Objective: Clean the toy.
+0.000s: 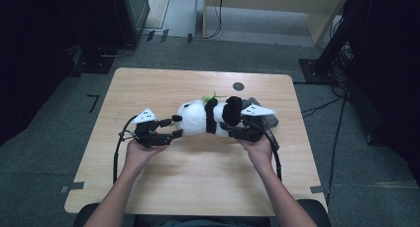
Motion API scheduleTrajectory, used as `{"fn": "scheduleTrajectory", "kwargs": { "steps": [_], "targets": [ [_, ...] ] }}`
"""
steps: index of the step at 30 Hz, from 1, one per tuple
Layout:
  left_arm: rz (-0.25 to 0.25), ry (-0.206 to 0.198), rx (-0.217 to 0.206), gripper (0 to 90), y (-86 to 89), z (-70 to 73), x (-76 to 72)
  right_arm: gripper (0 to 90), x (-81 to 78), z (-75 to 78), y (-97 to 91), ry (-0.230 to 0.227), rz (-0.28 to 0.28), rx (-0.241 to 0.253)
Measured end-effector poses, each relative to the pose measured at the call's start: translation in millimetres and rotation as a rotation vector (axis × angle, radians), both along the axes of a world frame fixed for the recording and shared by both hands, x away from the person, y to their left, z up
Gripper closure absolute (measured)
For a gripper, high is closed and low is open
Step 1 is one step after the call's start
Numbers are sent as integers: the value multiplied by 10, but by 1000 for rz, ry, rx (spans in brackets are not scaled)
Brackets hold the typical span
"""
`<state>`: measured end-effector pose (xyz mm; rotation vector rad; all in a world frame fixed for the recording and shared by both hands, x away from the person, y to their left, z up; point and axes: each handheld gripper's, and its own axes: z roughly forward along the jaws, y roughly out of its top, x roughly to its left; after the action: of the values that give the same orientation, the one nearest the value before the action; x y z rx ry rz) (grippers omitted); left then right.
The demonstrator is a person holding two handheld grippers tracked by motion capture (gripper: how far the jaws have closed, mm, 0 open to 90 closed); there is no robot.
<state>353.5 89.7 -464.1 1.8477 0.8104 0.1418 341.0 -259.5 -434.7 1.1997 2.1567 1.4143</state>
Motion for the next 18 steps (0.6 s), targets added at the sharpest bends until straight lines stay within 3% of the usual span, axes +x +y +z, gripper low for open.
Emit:
{"fn": "scheduleTrajectory", "kwargs": {
  "steps": [6, 9, 15, 18],
  "targets": [
    [-32, -83, -6, 182, -70, -19, -46, 431, -56, 89, -21, 8, 31, 68],
    [-30, -107, 25, 139, -129, -37, -56, 432, -69, 93, 14, 11, 55, 78],
    [17, -85, 67, 131, -193, -86, -14, 441, -100, 67, 126, 29, 74, 64],
    [29, -68, 66, 247, -176, -69, -9, 436, -101, 53, 160, 30, 87, 51]
  ]
}}
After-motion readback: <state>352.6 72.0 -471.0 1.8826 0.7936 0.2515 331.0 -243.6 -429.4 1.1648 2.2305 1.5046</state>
